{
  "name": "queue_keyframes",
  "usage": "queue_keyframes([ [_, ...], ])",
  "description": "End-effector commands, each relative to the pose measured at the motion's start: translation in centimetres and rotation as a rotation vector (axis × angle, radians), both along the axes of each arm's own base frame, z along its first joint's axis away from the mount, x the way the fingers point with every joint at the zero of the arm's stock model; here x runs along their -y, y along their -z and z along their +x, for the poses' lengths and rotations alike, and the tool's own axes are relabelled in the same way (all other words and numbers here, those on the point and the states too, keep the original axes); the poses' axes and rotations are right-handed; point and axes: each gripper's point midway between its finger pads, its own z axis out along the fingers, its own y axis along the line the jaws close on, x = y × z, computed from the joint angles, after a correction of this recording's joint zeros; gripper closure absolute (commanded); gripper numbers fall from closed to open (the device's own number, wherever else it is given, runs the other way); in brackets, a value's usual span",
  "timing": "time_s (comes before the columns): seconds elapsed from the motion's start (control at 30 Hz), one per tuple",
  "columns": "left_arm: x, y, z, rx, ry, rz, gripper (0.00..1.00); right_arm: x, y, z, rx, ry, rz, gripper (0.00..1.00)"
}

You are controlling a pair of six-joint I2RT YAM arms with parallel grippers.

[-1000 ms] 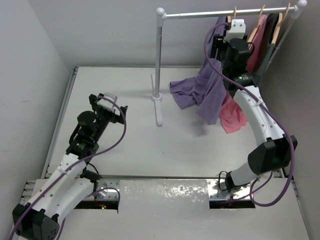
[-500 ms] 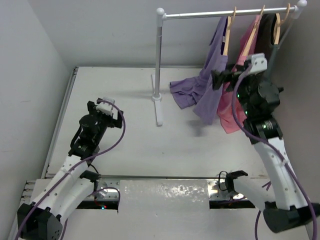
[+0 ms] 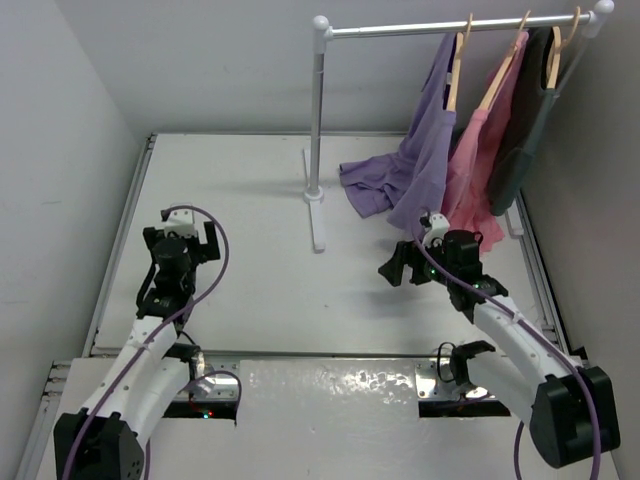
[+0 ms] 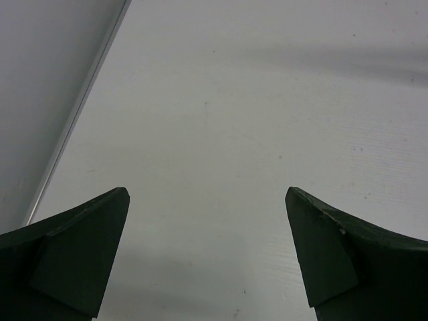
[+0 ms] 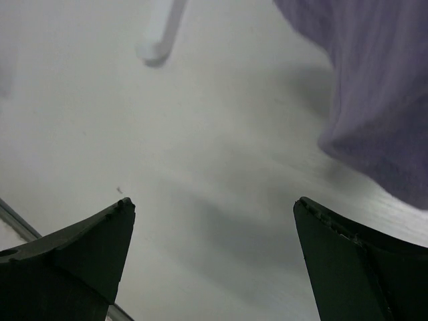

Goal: Place the t-shirt on the hanger
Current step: Reset both arms

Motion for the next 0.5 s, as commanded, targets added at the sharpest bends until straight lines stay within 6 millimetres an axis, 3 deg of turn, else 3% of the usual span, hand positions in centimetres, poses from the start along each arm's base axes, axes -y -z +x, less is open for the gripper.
queue_keyframes([
  [0.0,-0.3,-0.6,0.2,0.049,-0.022,-0.056,0.0,0.5,0.5,0.7,0.023,0.033,-0.028,0.01],
  [0.27,-1.0,-0.5,0.0,0.061,-0.06,-0.079,0.0,3.8,5.5,0.2,-0.118,0.165,-0.188,0.01],
  [0.47,-1.0,-1.0,0.0,0.073,-0.047,-0.063,0.0,4.9,5.6,0.7,-0.071,0.242,-0.194,0.01],
])
